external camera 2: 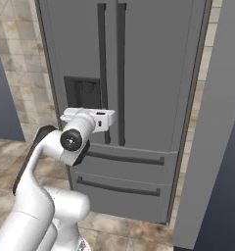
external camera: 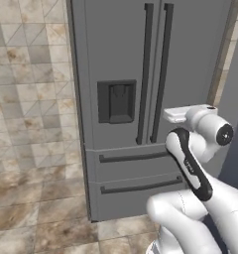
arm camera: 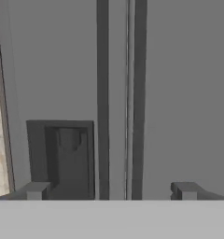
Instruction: Retrieve the chicken drumstick from the fridge and place it on the saucepan with marinade on the stove.
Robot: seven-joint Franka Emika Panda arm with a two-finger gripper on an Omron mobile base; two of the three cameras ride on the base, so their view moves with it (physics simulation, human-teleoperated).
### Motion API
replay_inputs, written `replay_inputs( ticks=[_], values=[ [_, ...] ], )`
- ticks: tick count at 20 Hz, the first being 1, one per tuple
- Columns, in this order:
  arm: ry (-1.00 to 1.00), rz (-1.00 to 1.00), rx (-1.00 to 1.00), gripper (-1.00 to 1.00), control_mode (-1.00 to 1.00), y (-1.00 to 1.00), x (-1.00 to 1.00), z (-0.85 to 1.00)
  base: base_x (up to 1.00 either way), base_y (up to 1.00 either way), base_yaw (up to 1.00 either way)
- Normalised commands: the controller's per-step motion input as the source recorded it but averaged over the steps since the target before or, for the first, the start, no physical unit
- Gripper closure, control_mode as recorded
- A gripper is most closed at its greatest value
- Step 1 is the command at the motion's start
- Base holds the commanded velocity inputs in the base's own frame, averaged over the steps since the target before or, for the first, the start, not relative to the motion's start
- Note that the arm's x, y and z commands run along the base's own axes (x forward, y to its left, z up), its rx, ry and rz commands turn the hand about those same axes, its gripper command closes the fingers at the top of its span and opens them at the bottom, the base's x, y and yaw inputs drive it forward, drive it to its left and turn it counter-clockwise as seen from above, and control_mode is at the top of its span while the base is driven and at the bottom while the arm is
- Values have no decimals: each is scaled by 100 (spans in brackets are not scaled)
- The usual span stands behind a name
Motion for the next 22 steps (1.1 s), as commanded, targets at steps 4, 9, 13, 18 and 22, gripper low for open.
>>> replay_inputs(
  ticks=[4, 9, 13, 18, 22],
  values=[
    [0, 0, 0, -100, -100, -37, 43, 10, 0, 0, 0],
    [0, 0, 2, -100, -100, -31, 38, 14, 0, 0, 0],
    [3, 0, 0, -100, -100, -2, 59, 0, 0, 0, 0],
    [3, 0, 0, -100, -100, 0, 67, 0, 0, 0, 0],
    [1, 0, 0, -100, -100, 0, 71, 0, 0, 0, 0]
  ],
)
